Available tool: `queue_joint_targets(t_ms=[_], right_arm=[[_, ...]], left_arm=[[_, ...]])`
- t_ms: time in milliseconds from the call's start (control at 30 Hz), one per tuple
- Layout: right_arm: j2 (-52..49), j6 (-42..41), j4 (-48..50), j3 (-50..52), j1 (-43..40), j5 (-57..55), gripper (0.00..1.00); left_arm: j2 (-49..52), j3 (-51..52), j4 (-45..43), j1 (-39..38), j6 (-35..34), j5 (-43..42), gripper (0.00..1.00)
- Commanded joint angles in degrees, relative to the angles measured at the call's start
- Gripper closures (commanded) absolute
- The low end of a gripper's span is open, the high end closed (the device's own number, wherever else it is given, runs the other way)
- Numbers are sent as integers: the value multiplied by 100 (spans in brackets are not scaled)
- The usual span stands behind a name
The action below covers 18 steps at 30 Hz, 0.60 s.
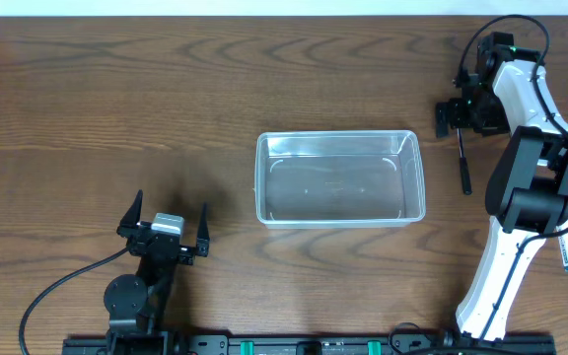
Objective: Pack container
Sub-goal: 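Lower the right gripper and close it on the hammer's handle below the head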
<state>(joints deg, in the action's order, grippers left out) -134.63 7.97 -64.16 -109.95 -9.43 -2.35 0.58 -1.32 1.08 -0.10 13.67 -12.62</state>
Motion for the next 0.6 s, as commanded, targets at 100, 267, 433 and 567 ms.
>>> queue_joint_targets(t_ms=[100, 267, 433, 567], right_arm=[[-42, -131, 76, 59, -35, 2, 1], [-42, -129, 76, 61, -35, 4, 1], [-42, -131, 92, 120, -35, 4, 1], [-42, -127, 122, 219, -35, 4, 1]], left_arm=[[-35, 109, 186, 20, -28, -17, 2], [-35, 109, 186, 20, -28, -17, 2], [-35, 109, 186, 20, -28, -17, 2], [-35, 109, 186, 20, -28, -17, 2]])
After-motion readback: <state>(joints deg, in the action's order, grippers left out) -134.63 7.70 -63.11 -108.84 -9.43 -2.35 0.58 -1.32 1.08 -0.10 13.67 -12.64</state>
